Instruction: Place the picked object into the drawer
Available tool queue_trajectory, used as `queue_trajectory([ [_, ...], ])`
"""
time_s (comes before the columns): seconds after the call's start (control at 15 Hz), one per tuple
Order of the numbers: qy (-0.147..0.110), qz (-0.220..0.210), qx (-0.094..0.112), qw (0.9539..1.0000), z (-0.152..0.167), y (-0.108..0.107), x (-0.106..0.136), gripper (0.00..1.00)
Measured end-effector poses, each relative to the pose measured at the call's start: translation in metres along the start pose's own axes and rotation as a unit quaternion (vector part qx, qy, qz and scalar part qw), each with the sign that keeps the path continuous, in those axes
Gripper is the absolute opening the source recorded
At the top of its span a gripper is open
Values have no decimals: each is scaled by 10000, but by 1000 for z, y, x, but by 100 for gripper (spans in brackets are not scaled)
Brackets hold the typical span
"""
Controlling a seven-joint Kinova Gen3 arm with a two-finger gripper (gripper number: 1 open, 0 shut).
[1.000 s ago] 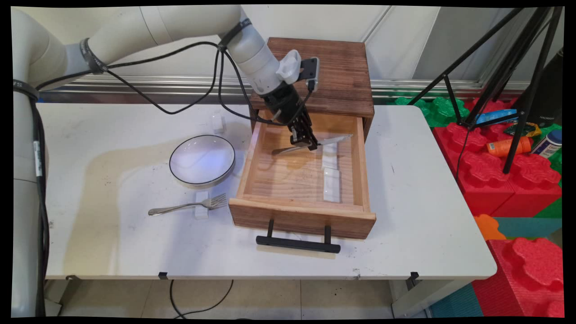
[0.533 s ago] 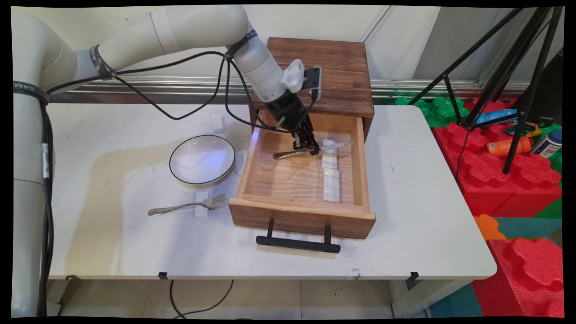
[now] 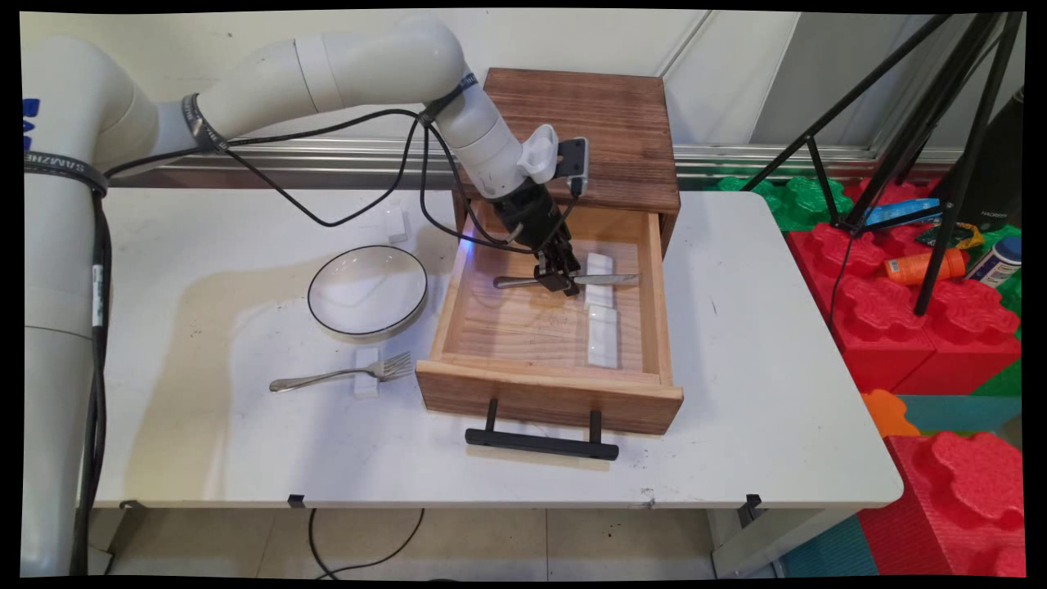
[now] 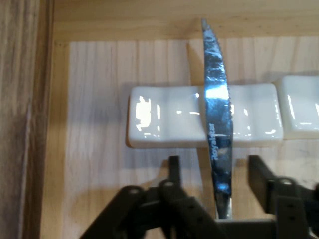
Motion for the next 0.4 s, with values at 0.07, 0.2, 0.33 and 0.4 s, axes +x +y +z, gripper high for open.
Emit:
queue_trajectory([
  [0.07,1,-1,5,10000,1,-1,0,100],
  [0.2,12,-6,35,10000,3,-2,0,100],
  [0.33,28,-8,67,10000,4,-3,1,100],
  [0.4,40,-7,84,10000,4,-4,1,100],
])
